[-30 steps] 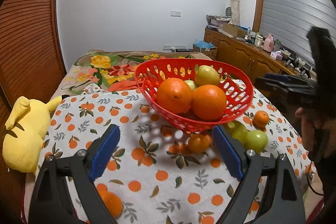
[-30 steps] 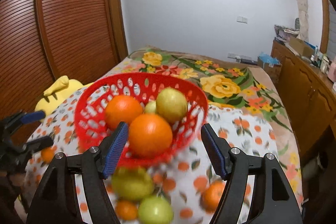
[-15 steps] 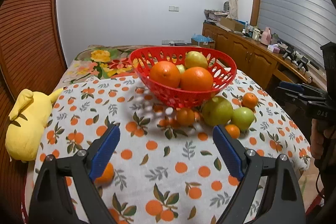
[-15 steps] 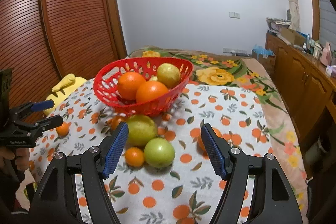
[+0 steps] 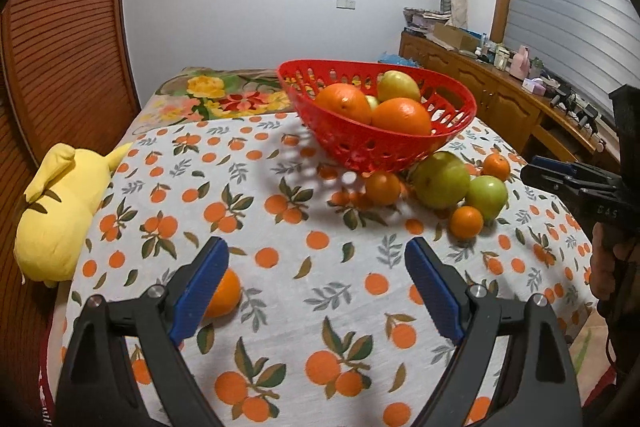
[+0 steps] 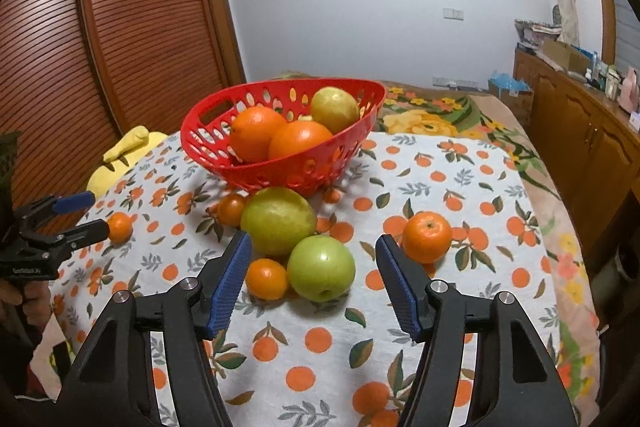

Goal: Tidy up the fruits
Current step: 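Move the left gripper to a mandarin while the right gripper approaches a green apple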

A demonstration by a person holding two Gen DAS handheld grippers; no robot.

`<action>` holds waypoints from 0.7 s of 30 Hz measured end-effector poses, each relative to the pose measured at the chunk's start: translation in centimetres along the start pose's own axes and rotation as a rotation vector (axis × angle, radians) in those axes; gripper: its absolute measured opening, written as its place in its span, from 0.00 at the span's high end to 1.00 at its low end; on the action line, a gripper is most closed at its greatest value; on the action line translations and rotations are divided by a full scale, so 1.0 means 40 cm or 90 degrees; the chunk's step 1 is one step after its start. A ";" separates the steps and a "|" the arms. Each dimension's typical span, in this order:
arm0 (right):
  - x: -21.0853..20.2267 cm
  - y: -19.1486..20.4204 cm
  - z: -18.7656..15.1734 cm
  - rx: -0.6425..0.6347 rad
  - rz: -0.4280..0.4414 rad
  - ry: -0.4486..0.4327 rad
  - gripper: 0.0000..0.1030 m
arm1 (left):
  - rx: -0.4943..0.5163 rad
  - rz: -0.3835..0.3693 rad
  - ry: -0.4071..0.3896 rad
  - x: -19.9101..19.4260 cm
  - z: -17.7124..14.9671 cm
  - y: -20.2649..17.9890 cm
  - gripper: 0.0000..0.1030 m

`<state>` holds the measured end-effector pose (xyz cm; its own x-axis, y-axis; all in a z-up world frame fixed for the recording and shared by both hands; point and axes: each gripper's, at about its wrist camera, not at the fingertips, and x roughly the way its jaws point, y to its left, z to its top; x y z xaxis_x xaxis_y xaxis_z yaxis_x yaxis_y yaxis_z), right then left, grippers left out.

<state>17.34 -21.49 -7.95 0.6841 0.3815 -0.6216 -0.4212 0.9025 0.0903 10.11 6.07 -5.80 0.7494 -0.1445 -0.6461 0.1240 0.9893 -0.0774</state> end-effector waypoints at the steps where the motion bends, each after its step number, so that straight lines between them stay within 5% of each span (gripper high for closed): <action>1: 0.006 -0.002 -0.002 0.001 0.000 0.003 0.38 | -0.003 0.001 0.001 0.002 -0.003 0.006 0.12; 21: 0.123 -0.015 -0.030 -0.002 0.000 0.075 0.40 | -0.040 0.021 0.025 0.045 -0.048 0.090 0.16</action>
<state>20.23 -20.40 -12.00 0.6092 0.3546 -0.7093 -0.4231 0.9019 0.0875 10.65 9.43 -8.68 0.7264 -0.1128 -0.6780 0.0578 0.9930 -0.1032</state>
